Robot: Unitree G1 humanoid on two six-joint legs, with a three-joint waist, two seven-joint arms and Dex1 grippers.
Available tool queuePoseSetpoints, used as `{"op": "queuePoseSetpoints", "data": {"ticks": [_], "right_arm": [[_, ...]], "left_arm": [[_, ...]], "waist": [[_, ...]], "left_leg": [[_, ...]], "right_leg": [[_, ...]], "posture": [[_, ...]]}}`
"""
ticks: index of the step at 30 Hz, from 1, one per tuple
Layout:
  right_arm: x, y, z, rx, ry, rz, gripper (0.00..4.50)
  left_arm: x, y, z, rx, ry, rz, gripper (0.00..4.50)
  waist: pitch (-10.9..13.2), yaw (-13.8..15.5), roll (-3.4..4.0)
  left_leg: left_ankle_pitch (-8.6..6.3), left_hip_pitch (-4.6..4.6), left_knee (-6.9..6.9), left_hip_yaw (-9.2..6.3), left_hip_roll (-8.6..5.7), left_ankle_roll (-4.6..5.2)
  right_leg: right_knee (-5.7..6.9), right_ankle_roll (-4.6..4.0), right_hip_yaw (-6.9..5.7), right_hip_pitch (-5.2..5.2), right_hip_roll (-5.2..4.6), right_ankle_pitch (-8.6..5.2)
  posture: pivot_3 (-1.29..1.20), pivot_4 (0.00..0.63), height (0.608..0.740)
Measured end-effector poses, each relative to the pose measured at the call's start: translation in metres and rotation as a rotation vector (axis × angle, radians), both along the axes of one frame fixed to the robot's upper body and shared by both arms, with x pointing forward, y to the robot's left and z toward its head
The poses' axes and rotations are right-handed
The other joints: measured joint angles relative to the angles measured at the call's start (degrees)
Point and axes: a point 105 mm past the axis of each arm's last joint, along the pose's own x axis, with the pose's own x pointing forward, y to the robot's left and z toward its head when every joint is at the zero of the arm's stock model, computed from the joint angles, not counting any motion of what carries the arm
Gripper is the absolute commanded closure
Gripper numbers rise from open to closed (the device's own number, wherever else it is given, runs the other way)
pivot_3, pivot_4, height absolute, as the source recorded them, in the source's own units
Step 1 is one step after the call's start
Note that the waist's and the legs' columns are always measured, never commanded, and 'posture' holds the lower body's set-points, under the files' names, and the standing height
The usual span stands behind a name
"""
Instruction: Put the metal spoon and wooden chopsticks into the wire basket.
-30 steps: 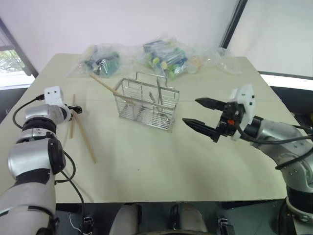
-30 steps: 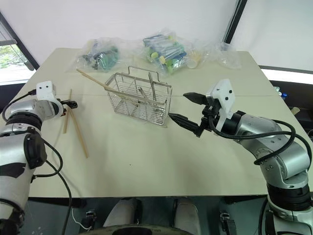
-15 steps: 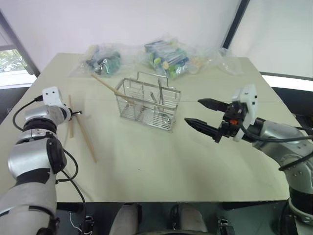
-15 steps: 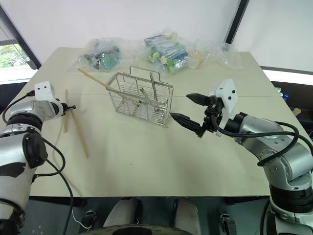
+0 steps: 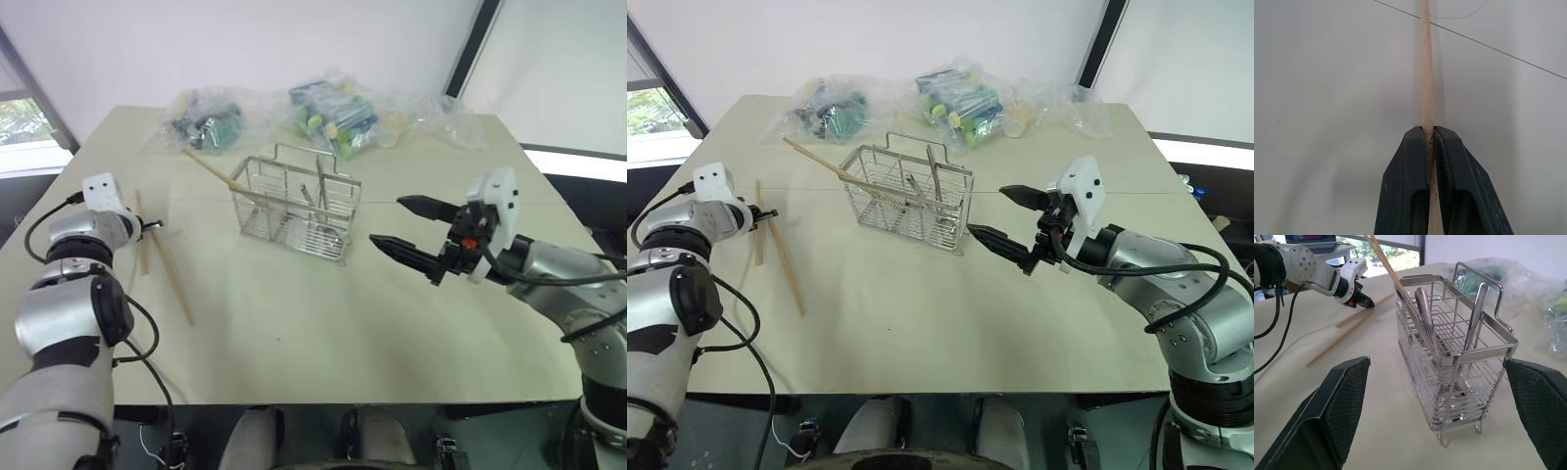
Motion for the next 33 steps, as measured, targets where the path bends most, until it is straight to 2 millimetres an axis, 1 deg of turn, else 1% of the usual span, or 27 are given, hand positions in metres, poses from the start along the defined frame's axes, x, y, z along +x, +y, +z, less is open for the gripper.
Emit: {"op": "queuePoseSetpoints", "data": {"ticks": [3,5,7,9,10,12,13,15,16,18,19,20,22,24,26,28,33], "right_arm": [[0.001,-0.002,-0.001,-0.008,0.002,-0.006,0.0],[0.003,-0.004,-0.001,-0.008,0.007,-0.013,0.0],[0.003,-0.004,-0.002,-0.01,0.006,-0.016,0.0],[0.004,-0.004,-0.002,-0.01,0.004,-0.021,0.0],[0.004,-0.004,-0.002,-0.008,0.004,-0.023,0.0],[0.004,-0.004,-0.002,-0.006,0.004,-0.025,0.0],[0.004,-0.004,-0.002,-0.006,0.004,-0.027,0.0],[0.004,-0.004,-0.002,-0.004,0.003,-0.031,0.0],[0.004,-0.004,-0.002,-0.003,0.003,-0.031,0.0],[0.004,-0.004,-0.002,0.0,0.003,-0.031,0.0],[0.005,-0.004,-0.002,0.001,0.003,-0.033,0.0],[0.005,-0.004,-0.002,0.002,0.002,-0.035,0.0],[0.005,-0.004,-0.002,0.002,0.002,-0.039,0.0],[0.005,-0.004,-0.002,0.003,0.001,-0.044,0.0],[0.006,-0.005,-0.001,0.003,0.0,-0.049,0.0],[0.004,-0.004,-0.001,0.001,-0.004,-0.054,0.0],[0.001,-0.007,-0.004,0.002,0.002,-0.077,0.0]], "left_arm": [[0.002,0.002,0.006,-0.004,-0.039,-0.002,4.47],[0.004,0.009,0.019,0.014,-0.095,0.004,4.47],[0.009,0.016,0.044,0.028,-0.211,0.016,4.47],[0.016,0.017,0.079,0.034,-0.371,0.01,4.47],[0.019,0.016,0.1,0.04,-0.458,0.0,4.47],[0.02,0.014,0.135,0.036,-0.598,-0.01,4.47],[0.019,0.01,0.149,0.011,-0.667,-0.021,4.47],[0.02,-0.012,0.182,-0.089,-0.848,-0.085,4.47],[0.018,-0.031,0.203,-0.147,-0.96,-0.147,4.47],[0.014,-0.058,0.229,-0.206,-1.071,-0.237,4.47],[0.011,-0.074,0.242,-0.247,-1.127,-0.291,4.47],[0.009,-0.086,0.249,-0.278,-1.159,-0.332,4.47],[0.006,-0.111,0.257,-0.33,-1.196,-0.414,4.47],[0.007,-0.134,0.256,-0.347,-1.191,-0.482,4.47],[0.008,-0.149,0.253,-0.349,-1.181,-0.532,4.47],[0.009,-0.161,0.25,-0.348,-1.169,-0.576,4.47],[0.009,-0.168,0.249,-0.34,-1.167,-0.616,4.47]], "waist": [[0.0,0.0,-0.01],[0.0,0.0,-0.03],[0.0,-0.1,-0.03],[0.0,0.0,-0.03],[0.0,0.0,-0.03],[0.0,0.1,-0.01],[0.0,0.1,0.0],[0.0,0.2,-0.02],[0.0,0.3,-0.02],[0.0,0.2,-0.01],[0.0,0.1,0.03],[0.0,0.0,0.05],[0.0,-0.1,0.15],[0.0,-0.1,0.15],[0.1,-0.1,0.16],[0.1,-0.1,0.17],[0.1,0.0,0.17]], "left_leg": [[0.0,0.0,0.0,0.0,0.0,0.0],[0.0,-0.01,0.0,-0.01,0.01,0.0],[0.01,-0.04,0.0,-0.03,0.02,-0.02],[0.03,-0.07,0.01,-0.05,0.02,-0.06],[0.04,-0.08,0.01,-0.05,0.02,-0.08],[0.06,-0.07,0.02,-0.04,0.0,-0.12],[0.06,-0.07,0.03,-0.03,-0.01,-0.12],[0.1,-0.14,0.13,-0.12,-0.02,-0.18],[0.13,-0.16,0.17,-0.15,-0.04,-0.24],[0.15,-0.14,0.19,-0.14,-0.07,-0.28],[0.15,-0.11,0.19,-0.12,-0.09,-0.28],[0.15,-0.07,0.18,-0.12,-0.09,-0.27],[0.14,0.08,0.11,-0.1,-0.08,-0.26],[0.14,0.19,0.05,-0.1,-0.02,-0.24],[0.14,0.24,0.03,-0.1,0.01,-0.23],[0.14,0.31,0.01,-0.09,0.02,-0.22],[0.14,0.32,0.01,-0.08,0.0,-0.21]], "right_leg": [[0.0,0.0,0.0,0.0,0.0,0.0],[0.0,0.0,0.0,-0.01,0.0,0.0],[0.0,0.0,0.0,-0.04,-0.01,0.0],[-0.02,0.0,0.02,-0.04,-0.03,0.0],[-0.03,0.0,0.02,-0.03,-0.05,0.0],[-0.06,0.0,0.01,0.01,-0.09,0.0],[-0.07,-0.01,0.01,0.03,-0.1,0.0],[-0.1,-0.01,-0.02,0.06,-0.13,0.0],[-0.13,-0.01,-0.02,0.11,-0.14,0.0],[-0.18,-0.01,-0.01,0.19,-0.17,0.01],[-0.21,0.01,-0.01,0.25,-0.17,0.02],[-0.22,0.02,-0.01,0.29,-0.16,0.03],[-0.21,0.03,-0.01,0.38,-0.12,0.03],[-0.16,0.03,-0.02,0.41,-0.03,0.03],[-0.11,0.03,-0.02,0.41,0.0,0.02],[-0.1,0.02,-0.02,0.42,0.02,0.02],[-0.11,0.02,-0.03,0.48,0.02,0.02]], "posture": [[0.0,0.15,0.633],[0.0,0.15,0.633],[0.0,0.15,0.633],[0.0,0.15,0.633],[0.0,0.15,0.633],[0.0,0.15,0.633],[0.0,0.15,0.633],[0.0,0.15,0.633],[0.0,0.15,0.633],[0.0,0.15,0.633],[0.0,0.15,0.633],[0.0,0.15,0.633],[0.0,0.15,0.633],[0.0,0.15,0.633],[0.0,0.15,0.633],[0.0,0.15,0.633],[0.0,0.15,0.633]]}}
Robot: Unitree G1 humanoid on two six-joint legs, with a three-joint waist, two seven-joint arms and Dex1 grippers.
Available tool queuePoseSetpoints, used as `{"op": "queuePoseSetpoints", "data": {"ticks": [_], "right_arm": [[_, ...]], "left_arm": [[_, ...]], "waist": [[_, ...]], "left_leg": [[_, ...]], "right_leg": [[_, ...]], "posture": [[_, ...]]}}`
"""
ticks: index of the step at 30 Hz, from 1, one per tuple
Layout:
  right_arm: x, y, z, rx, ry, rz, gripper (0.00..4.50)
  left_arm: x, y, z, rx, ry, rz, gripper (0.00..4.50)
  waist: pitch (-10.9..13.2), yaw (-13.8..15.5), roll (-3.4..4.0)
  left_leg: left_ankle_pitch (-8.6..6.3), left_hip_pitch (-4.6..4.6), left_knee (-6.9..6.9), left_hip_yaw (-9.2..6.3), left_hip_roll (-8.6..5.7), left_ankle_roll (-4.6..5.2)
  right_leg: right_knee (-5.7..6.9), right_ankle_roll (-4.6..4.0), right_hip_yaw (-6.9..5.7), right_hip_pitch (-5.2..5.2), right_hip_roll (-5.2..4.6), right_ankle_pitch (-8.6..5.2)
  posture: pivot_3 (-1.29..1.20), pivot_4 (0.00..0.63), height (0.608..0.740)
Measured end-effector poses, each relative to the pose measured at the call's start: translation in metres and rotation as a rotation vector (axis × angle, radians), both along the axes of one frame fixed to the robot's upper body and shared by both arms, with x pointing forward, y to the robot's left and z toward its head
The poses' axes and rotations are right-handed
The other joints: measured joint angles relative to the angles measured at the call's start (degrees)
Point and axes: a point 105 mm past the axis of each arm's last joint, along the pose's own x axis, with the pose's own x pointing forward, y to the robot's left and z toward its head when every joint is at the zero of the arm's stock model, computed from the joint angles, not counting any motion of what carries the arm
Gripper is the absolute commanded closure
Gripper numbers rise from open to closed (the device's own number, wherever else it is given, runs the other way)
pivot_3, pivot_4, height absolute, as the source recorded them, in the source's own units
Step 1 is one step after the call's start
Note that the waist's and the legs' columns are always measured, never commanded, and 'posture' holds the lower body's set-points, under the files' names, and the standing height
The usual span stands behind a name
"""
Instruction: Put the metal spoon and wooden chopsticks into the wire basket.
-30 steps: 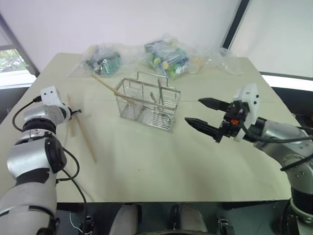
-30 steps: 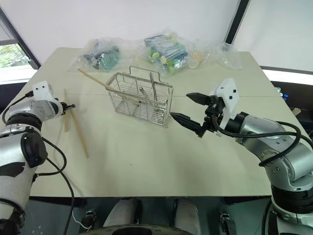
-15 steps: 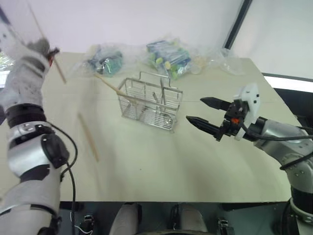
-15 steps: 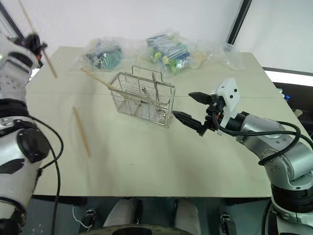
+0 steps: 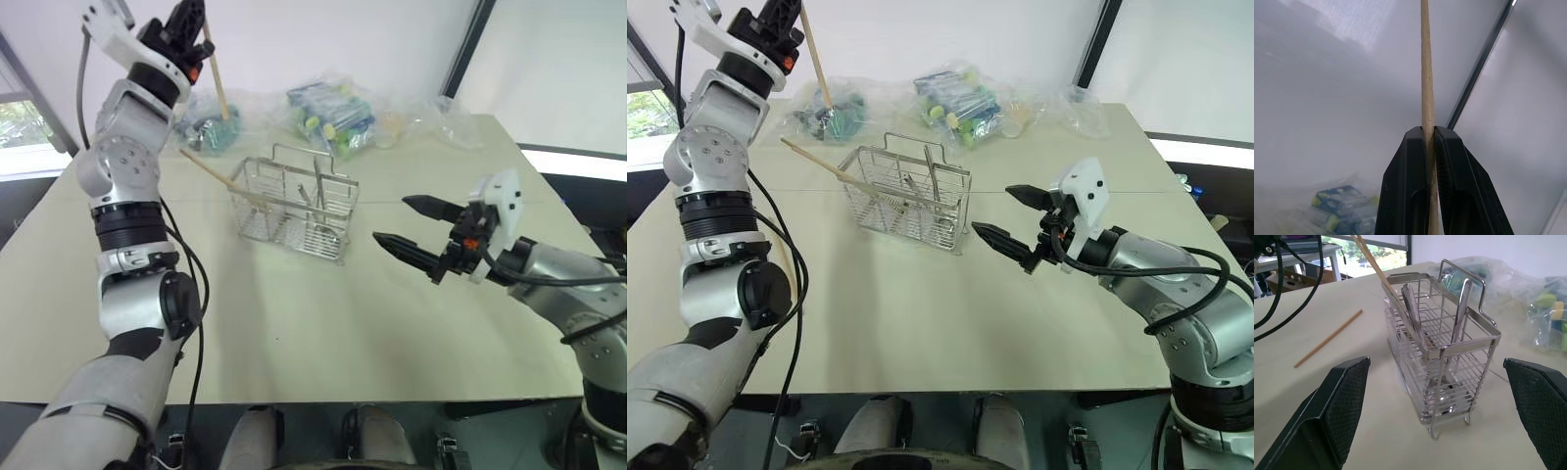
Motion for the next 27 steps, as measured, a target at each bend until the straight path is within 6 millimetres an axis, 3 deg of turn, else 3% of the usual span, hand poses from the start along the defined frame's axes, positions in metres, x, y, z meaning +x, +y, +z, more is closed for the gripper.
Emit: {"op": "queuePoseSetpoints", "data": {"ticks": [8,14,18,22,24,27], "right_arm": [[0.002,-0.006,0.004,0.005,-0.02,-0.054,0.0],[0.0,-0.008,0.003,0.012,-0.02,-0.078,0.0],[0.0,-0.013,0.004,0.018,-0.025,-0.112,0.0],[0.001,-0.015,0.004,0.021,-0.023,-0.128,0.0],[0.001,-0.015,0.004,0.023,-0.022,-0.131,0.0],[0.001,-0.015,0.004,0.026,-0.02,-0.13,0.0]], "left_arm": [[0.003,-0.01,-0.008,0.02,0.017,-0.035,4.47],[0.009,-0.03,-0.021,0.052,0.05,-0.082,4.47],[0.01,-0.037,-0.024,0.057,0.055,-0.107,3.01],[0.011,-0.038,-0.026,0.056,0.062,-0.113,0.86],[0.011,-0.038,-0.026,0.056,0.063,-0.114,0.02],[0.011,-0.038,-0.027,0.054,0.067,-0.116,0.02]], "waist": [[0.0,0.1,-0.03],[0.0,0.1,-0.03],[0.1,0.0,-0.01],[0.1,0.0,0.02],[0.1,0.1,0.02],[0.1,0.0,0.02]], "left_leg": [[-0.03,0.0,0.0,-0.01,-0.04,0.06],[-0.04,0.0,0.0,-0.01,-0.04,0.07],[-0.06,0.0,-0.01,-0.01,-0.04,0.11],[-0.07,0.01,-0.01,-0.02,-0.03,0.12],[-0.07,0.01,-0.01,-0.01,-0.03,0.12],[-0.07,0.01,-0.01,-0.01,-0.03,0.12]], "right_leg": [[-0.06,0.0,-0.03,0.04,-0.01,-0.01],[-0.07,0.01,-0.04,0.05,0.0,-0.01],[-0.07,0.01,-0.04,0.05,0.0,-0.01],[-0.07,0.01,-0.04,0.04,0.01,-0.01],[-0.07,0.01,-0.04,0.05,0.01,-0.01],[-0.08,0.01,-0.04,0.05,0.01,-0.01]], "posture": [[0.0,0.15,0.633],[0.0,0.15,0.633],[0.0,0.15,0.633],[0.0,0.15,0.633],[0.0,0.15,0.633],[0.0,0.15,0.633]]}}
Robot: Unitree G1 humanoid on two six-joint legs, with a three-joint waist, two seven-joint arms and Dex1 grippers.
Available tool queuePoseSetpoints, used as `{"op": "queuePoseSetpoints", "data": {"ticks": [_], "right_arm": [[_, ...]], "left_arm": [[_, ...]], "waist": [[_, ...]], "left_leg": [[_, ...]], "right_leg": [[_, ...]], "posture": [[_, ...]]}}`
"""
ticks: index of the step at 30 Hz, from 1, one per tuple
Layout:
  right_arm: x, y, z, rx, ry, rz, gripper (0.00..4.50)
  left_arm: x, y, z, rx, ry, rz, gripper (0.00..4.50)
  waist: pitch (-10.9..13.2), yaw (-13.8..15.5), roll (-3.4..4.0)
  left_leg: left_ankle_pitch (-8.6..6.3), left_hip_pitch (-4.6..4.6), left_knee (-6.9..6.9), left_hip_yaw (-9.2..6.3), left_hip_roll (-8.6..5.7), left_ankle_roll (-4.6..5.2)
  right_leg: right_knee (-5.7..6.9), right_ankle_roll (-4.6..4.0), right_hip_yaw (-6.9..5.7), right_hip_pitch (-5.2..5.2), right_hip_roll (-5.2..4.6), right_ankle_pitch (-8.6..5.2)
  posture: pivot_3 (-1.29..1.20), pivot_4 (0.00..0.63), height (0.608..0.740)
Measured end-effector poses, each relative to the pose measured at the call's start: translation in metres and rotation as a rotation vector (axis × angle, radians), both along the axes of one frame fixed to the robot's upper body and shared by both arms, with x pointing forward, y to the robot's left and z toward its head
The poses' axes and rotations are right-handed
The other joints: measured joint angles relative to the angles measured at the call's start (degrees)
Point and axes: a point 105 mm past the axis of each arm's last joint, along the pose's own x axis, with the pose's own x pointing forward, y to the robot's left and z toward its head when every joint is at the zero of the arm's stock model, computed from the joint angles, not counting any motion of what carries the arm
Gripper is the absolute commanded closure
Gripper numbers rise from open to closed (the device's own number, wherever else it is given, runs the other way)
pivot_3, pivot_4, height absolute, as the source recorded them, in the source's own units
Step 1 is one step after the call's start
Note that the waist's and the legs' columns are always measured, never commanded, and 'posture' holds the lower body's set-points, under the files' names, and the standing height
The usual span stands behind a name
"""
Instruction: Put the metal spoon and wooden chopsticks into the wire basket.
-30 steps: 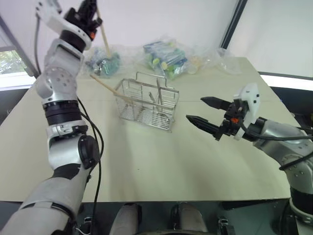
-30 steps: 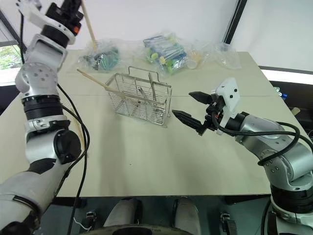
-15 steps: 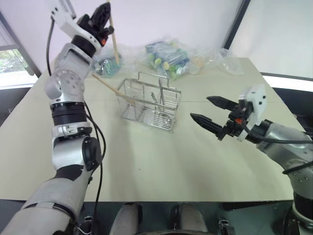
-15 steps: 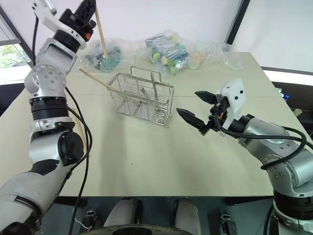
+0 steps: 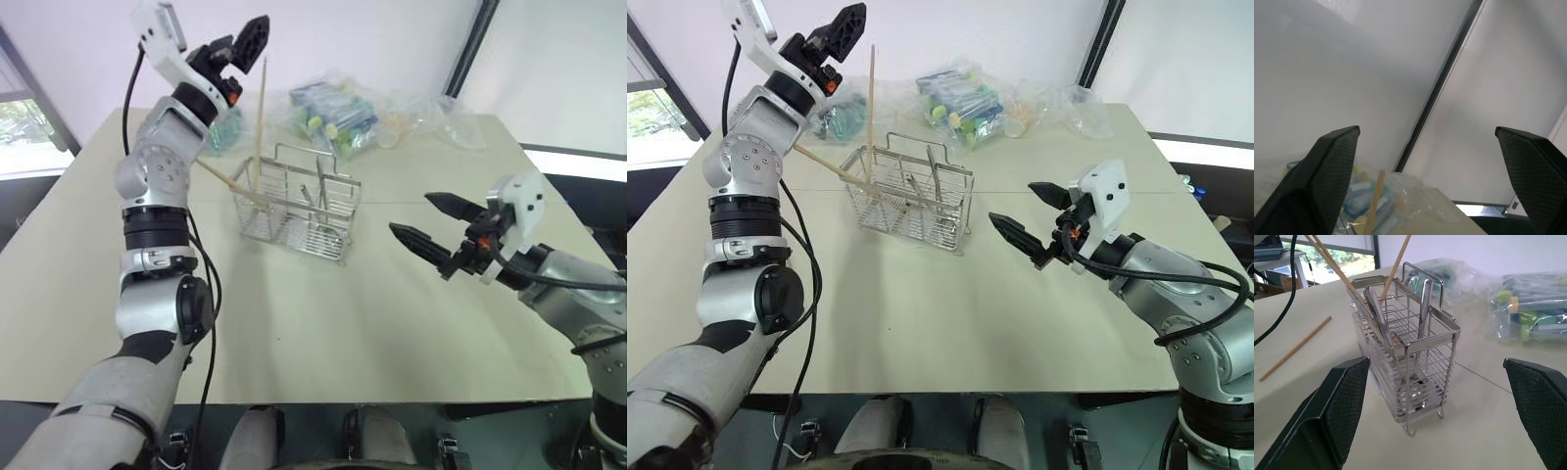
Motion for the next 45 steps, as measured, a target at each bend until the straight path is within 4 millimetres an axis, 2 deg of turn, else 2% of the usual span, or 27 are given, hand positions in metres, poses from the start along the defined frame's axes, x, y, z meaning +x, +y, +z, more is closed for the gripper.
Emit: {"op": "queuePoseSetpoints", "data": {"ticks": [4,8,15,18,19,21,24,29,33,36,41,45], "right_arm": [[0.0,0.0,0.0,0.003,0.001,0.003,0.0],[0.0,0.002,0.002,0.004,-0.006,0.013,0.0],[0.005,0.005,0.004,-0.001,-0.006,0.043,0.0],[0.007,0.007,0.002,-0.007,0.0,0.064,0.0],[0.009,0.008,0.001,-0.009,0.002,0.072,0.0],[0.009,0.011,0.001,-0.015,0.002,0.099,0.0],[0.004,0.014,0.0,-0.048,0.005,0.158,0.0],[-0.01,0.015,-0.002,-0.104,0.038,0.29,0.0],[-0.023,0.018,-0.006,-0.12,0.076,0.395,0.0],[-0.026,0.02,-0.005,-0.122,0.069,0.416,0.0],[-0.026,0.021,-0.004,-0.122,0.064,0.406,0.0],[-0.033,0.022,-0.01,-0.117,0.082,0.418,0.0]], "left_arm": [[0.0,0.003,0.002,-0.004,0.001,0.013,0.02],[-0.007,0.014,0.013,0.025,-0.01,0.05,0.02],[-0.034,0.063,0.066,0.094,-0.043,0.216,0.02],[-0.037,0.096,0.07,0.12,0.099,0.404,0.02],[-0.037,0.108,0.064,0.114,0.181,0.473,0.02],[-0.036,0.129,0.039,0.125,0.378,0.59,0.02],[-0.044,0.154,-0.013,0.154,0.683,0.707,0.02],[-0.067,0.167,-0.086,0.188,1.008,0.779,0.02],[-0.076,0.169,-0.127,0.165,1.118,0.814,0.02],[-0.08,0.166,-0.151,0.149,1.187,0.811,0.02],[-0.08,0.16,-0.167,0.159,1.237,0.793,0.02],[-0.077,0.151,-0.192,0.201,1.332,0.755,0.02]], "waist": [[0.0,0.0,-0.01],[0.1,-0.2,0.03],[0.3,-0.3,0.08],[0.4,-0.2,0.12],[0.4,-0.1,0.12],[0.4,0.0,0.1],[0.5,0.1,0.02],[0.5,0.0,-0.08],[0.5,0.2,-0.13],[0.6,0.2,-0.23],[0.6,0.4,-0.28],[0.6,1.3,-0.29]], "left_leg": [[0.0,0.0,0.0,0.0,0.0,0.01],[0.0,0.0,-0.01,0.0,0.0,0.01],[0.0,0.18,-0.11,-0.02,0.03,0.01],[-0.01,0.47,-0.2,-0.02,-0.03,0.01],[-0.01,0.53,-0.21,-0.02,-0.04,0.01],[-0.01,0.57,-0.21,-0.05,-0.07,0.01],[0.0,0.53,-0.21,-0.1,-0.08,0.0],[0.03,0.48,-0.24,-0.04,-0.1,-0.13],[0.16,0.47,-0.26,-0.06,-0.09,-0.48],[0.17,0.49,-0.28,-0.08,-0.06,-0.87],[0.21,0.5,-0.29,-0.06,-0.04,-0.95],[0.35,0.52,-0.41,0.01,-0.04,-1.21]], "right_leg": [[-0.01,0.0,0.0,0.0,0.0,0.0],[-0.02,0.0,0.01,0.0,0.01,0.0],[-0.02,0.02,0.01,0.09,0.06,-0.01],[-0.03,0.15,0.01,0.32,0.07,-0.09],[-0.03,0.2,0.02,0.35,0.06,-0.12],[-0.01,0.25,0.02,0.37,0.06,-0.15],[0.09,0.27,0.02,0.37,0.11,-0.16],[0.02,0.3,0.03,0.35,-0.03,-0.17],[-0.08,0.29,0.08,0.36,-0.14,-0.16],[-0.14,0.27,0.07,0.37,-0.16,-0.15],[-0.14,0.27,0.07,0.36,-0.17,-0.14],[-0.19,0.27,0.07,0.34,-0.17,-0.14]], "posture": [[0.0,0.15,0.633],[0.0,0.15,0.633],[0.0,0.15,0.633],[0.0,0.15,0.633],[0.0,0.15,0.633],[0.0,0.15,0.633],[0.0,0.15,0.633],[0.0,0.15,0.633],[0.0,0.15,0.633],[0.0,0.15,0.633],[0.0,0.15,0.633],[0.0,0.15,0.633]]}}
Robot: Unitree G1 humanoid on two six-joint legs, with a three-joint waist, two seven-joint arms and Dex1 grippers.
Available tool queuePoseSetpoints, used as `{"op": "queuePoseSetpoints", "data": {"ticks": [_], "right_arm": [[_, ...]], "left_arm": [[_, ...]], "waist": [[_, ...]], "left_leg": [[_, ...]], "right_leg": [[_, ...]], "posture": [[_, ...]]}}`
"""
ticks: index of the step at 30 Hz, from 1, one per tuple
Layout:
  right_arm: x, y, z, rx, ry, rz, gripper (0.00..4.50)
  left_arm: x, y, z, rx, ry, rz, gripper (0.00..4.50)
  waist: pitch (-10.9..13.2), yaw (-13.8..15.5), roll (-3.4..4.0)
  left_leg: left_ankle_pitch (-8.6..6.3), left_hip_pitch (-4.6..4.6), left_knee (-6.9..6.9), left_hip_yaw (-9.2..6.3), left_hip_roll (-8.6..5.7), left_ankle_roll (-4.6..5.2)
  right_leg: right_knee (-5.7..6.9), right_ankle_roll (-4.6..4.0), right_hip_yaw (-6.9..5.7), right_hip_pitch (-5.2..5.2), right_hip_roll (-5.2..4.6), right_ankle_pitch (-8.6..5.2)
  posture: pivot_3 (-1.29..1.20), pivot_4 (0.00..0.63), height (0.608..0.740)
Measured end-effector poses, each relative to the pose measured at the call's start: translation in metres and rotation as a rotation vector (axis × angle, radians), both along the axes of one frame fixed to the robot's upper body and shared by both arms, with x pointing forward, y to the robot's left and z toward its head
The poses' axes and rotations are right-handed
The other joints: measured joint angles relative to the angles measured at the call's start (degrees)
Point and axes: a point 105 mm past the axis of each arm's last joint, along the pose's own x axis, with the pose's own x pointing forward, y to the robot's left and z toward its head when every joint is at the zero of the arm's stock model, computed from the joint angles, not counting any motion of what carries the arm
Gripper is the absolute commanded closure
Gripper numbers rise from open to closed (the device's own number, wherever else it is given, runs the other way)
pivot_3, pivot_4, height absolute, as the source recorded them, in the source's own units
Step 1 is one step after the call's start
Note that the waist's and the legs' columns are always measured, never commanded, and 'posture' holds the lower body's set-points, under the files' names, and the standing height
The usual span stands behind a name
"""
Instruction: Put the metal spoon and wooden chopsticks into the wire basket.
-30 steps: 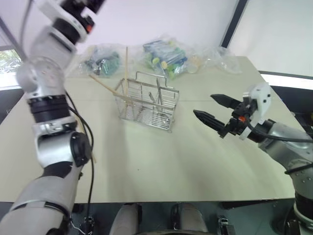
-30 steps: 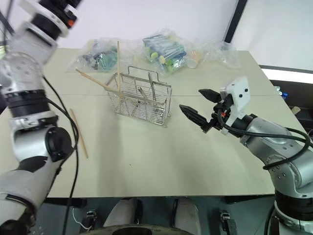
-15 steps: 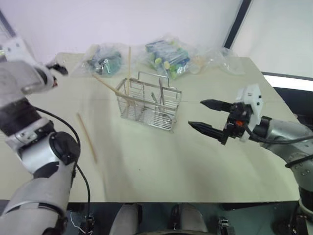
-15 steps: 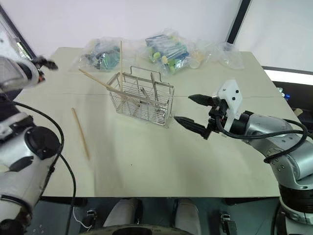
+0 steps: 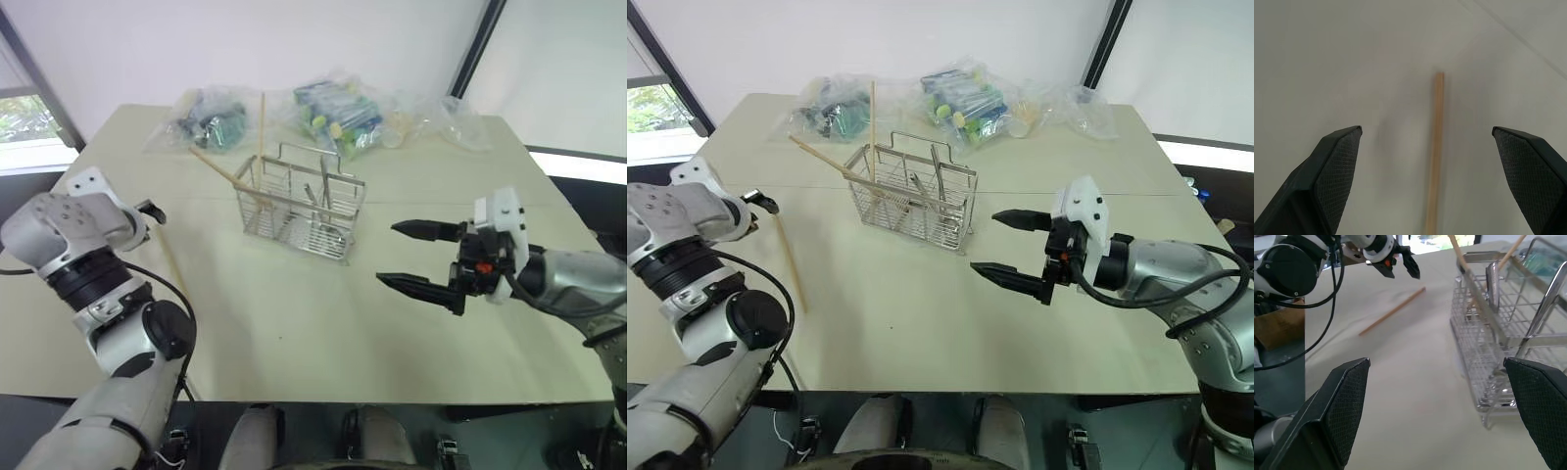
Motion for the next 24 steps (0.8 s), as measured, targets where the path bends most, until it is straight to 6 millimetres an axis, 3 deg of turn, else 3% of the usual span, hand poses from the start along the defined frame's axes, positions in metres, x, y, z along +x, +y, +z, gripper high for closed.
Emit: {"op": "queuePoseSetpoints", "data": {"ticks": [4,11,14,20,24], "right_arm": [[0.002,0.0,0.001,0.011,-0.009,-0.02,0.0],[0.004,0.0,0.003,0.021,-0.028,-0.048,0.0],[0.003,0.001,0.004,0.02,-0.034,-0.054,0.0],[0.004,-0.002,0.003,0.021,-0.034,-0.077,0.0],[0.004,-0.002,0.003,0.022,-0.036,-0.08,0.0]], "left_arm": [[0.005,-0.008,-0.022,-0.032,0.066,-0.017,0.02],[0.017,-0.003,-0.03,-0.03,0.054,0.016,0.02],[0.02,-0.001,-0.032,-0.029,0.047,0.027,1.33],[0.022,-0.001,-0.034,-0.041,0.037,0.036,4.46],[0.024,-0.003,-0.031,-0.054,0.024,0.032,4.46]], "waist": [[0.0,0.4,-0.03],[-0.3,0.5,0.44],[-0.3,0.5,0.44],[-0.3,1.6,0.39],[-0.3,1.9,0.36]], "left_leg": [[0.01,-0.02,-0.12,-0.01,0.0,-0.01],[-0.08,0.21,-0.32,0.03,0.05,0.17],[-0.07,0.26,-0.35,0.12,0.15,0.17],[-0.05,0.17,-0.23,0.15,0.17,0.17],[-0.04,0.05,-0.24,0.15,0.16,0.17]], "right_leg": [[-0.13,-0.01,0.0,-0.03,0.0,0.0],[-0.23,-0.02,-0.02,0.14,0.01,0.02],[-0.23,-0.02,-0.06,0.21,0.02,0.02],[-0.26,0.02,-0.15,0.28,-0.02,0.05],[-0.31,0.03,-0.17,0.23,-0.03,0.06]], "posture": [[0.0,0.15,0.633],[0.0,0.15,0.633],[0.0,0.15,0.633],[0.0,0.15,0.633],[0.0,0.15,0.633]]}}
